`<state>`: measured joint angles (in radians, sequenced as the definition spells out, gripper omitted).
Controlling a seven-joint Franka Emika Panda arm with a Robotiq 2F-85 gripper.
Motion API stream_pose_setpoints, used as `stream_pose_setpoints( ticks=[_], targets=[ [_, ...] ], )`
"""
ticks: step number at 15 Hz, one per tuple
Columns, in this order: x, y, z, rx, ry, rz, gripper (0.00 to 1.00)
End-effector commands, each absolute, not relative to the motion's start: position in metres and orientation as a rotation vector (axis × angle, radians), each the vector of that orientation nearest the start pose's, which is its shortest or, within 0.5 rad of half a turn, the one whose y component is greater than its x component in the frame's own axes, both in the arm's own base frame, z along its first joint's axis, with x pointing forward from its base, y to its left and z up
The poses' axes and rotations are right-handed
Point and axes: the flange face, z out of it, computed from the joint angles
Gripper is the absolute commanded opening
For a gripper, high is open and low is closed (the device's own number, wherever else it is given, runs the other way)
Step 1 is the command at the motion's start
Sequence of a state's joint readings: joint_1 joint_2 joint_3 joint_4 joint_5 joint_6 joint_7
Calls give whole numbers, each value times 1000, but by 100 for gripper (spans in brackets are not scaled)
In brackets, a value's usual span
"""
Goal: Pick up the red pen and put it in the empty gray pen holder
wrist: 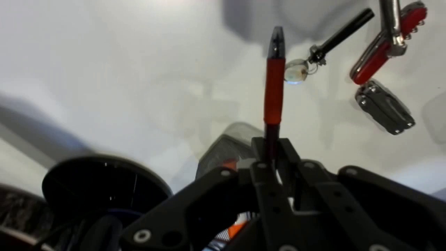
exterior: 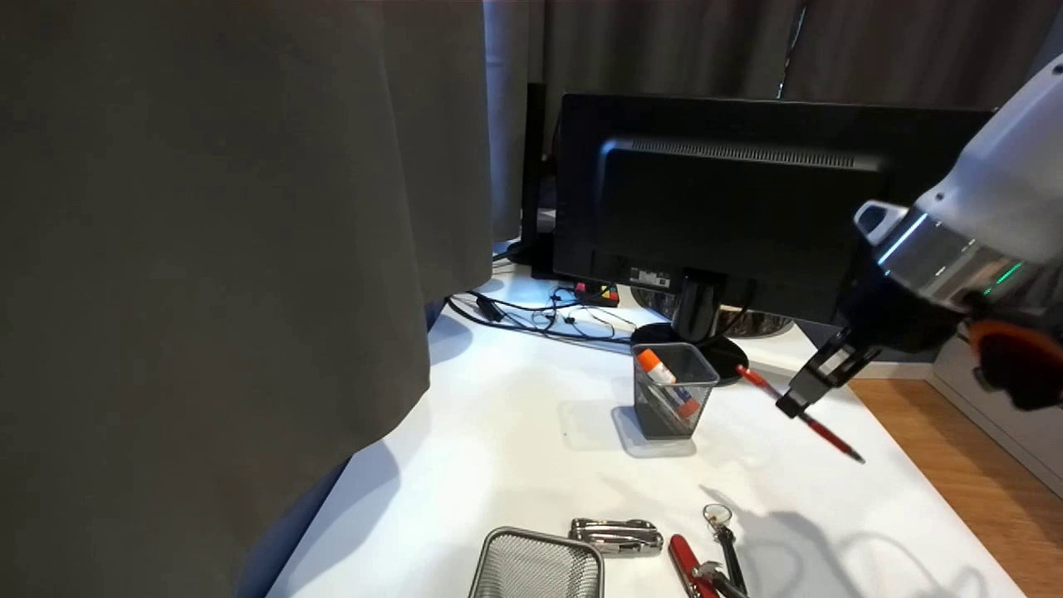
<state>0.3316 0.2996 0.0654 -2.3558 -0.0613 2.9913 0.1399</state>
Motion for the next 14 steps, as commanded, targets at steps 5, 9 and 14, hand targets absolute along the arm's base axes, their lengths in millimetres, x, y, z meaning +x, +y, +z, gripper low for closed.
stream_pose_setpoints(
  ticks=[5,9,14],
  targets=[
    [480,241,275,-2849,-651,-672,3],
    [488,316,305,-2672,-861,-847,3],
    [500,392,305,-2381,-995,-974,3]
  ],
)
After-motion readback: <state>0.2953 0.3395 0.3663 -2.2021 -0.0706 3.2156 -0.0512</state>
